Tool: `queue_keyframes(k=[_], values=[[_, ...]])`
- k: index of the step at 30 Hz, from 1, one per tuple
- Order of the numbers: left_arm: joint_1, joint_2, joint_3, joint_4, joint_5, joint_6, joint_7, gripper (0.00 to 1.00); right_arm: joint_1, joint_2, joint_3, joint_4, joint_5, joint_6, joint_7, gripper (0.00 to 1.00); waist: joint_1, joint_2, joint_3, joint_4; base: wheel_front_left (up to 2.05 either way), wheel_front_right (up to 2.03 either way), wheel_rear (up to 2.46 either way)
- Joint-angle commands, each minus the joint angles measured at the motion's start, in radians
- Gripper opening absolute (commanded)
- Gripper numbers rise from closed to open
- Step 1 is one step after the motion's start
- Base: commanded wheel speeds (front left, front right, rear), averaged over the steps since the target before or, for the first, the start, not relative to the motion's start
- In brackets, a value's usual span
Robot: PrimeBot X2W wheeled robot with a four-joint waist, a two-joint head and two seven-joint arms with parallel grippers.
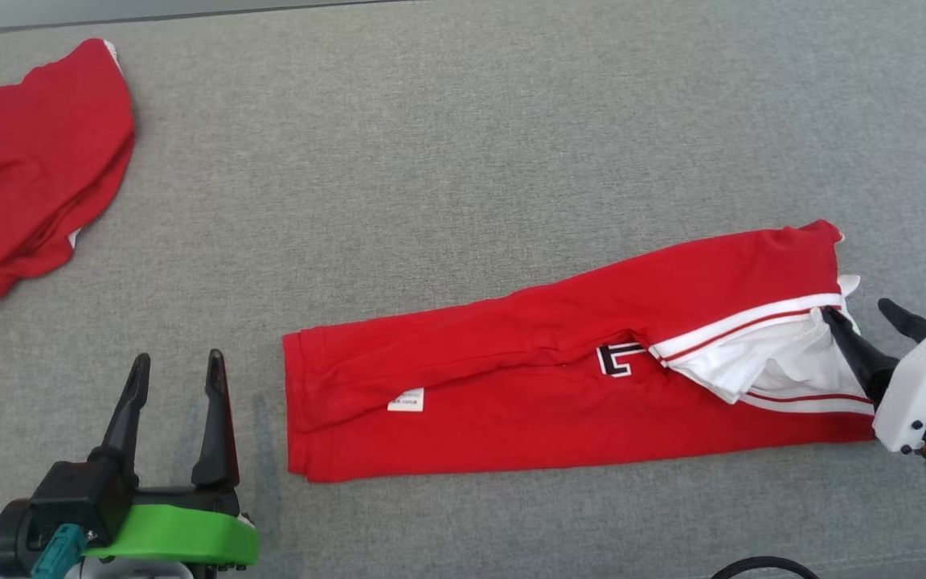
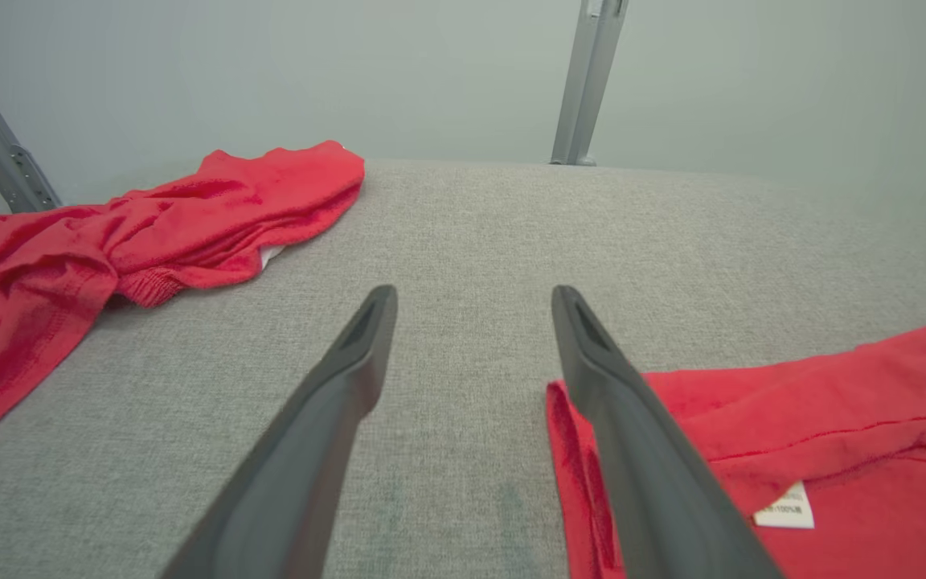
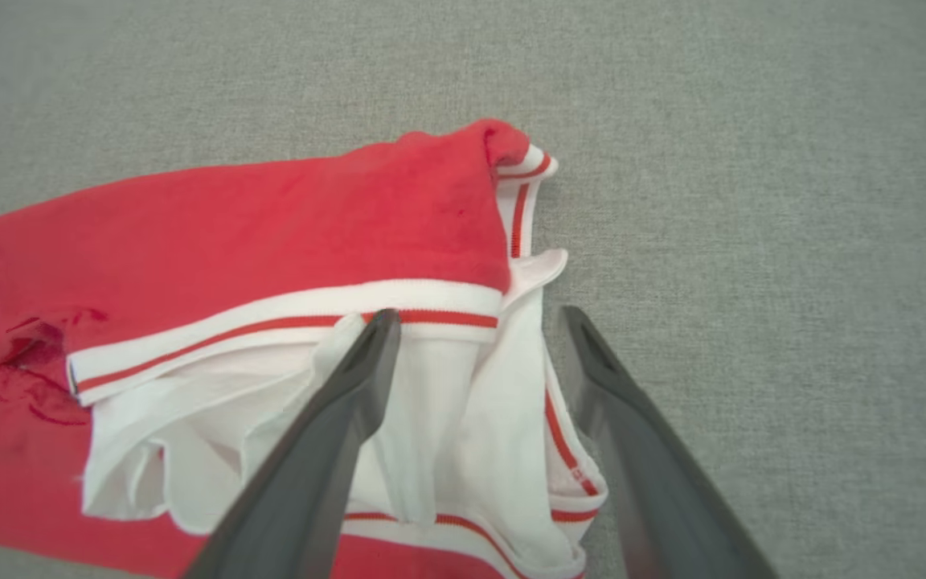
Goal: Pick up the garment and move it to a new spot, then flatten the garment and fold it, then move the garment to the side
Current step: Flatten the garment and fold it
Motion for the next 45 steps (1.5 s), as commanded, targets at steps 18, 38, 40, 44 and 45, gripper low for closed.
queue_keyframes(k=[18, 38, 40, 44, 45], values=[[0.048, -0.235, 0.224, 0.135, 0.186, -0.306, -0.005, 1.0, -0.06, 0.045, 0.029, 0.29, -0.017, 0.0, 0.154, 1.0, 0.0001, 0.0, 0.016, 0.109, 0.0, 0.0, 0.0], [0.066, -0.343, 0.366, 0.296, 0.308, -0.491, -0.005, 1.0, -0.041, -0.082, -0.262, 0.358, 0.259, -0.001, 0.195, 0.0, 0.0001, 0.0, -0.048, 0.081, 0.0, 0.0, 0.0], [0.069, -0.347, 0.371, 0.306, 0.312, -0.497, -0.005, 1.0, -0.025, -0.101, -0.334, 0.349, 0.23, -0.001, 0.207, 0.0, 0.0001, 0.0, -0.057, 0.079, 0.0, 0.0, 0.0], [0.074, -0.365, 0.384, 0.319, 0.316, -0.506, -0.005, 1.0, -0.019, -0.078, -0.372, 0.232, 0.267, 0.0, 0.28, 0.0, 0.0001, 0.0, -0.087, 0.077, 0.0, 0.0, 0.0], [0.08, -0.373, 0.387, 0.323, 0.314, -0.508, -0.005, 1.0, -0.008, -0.074, -0.35, 0.185, 0.288, 0.0, 0.314, 0.0, 0.0001, 0.0, -0.096, 0.074, 0.0, 0.0, 0.0]])
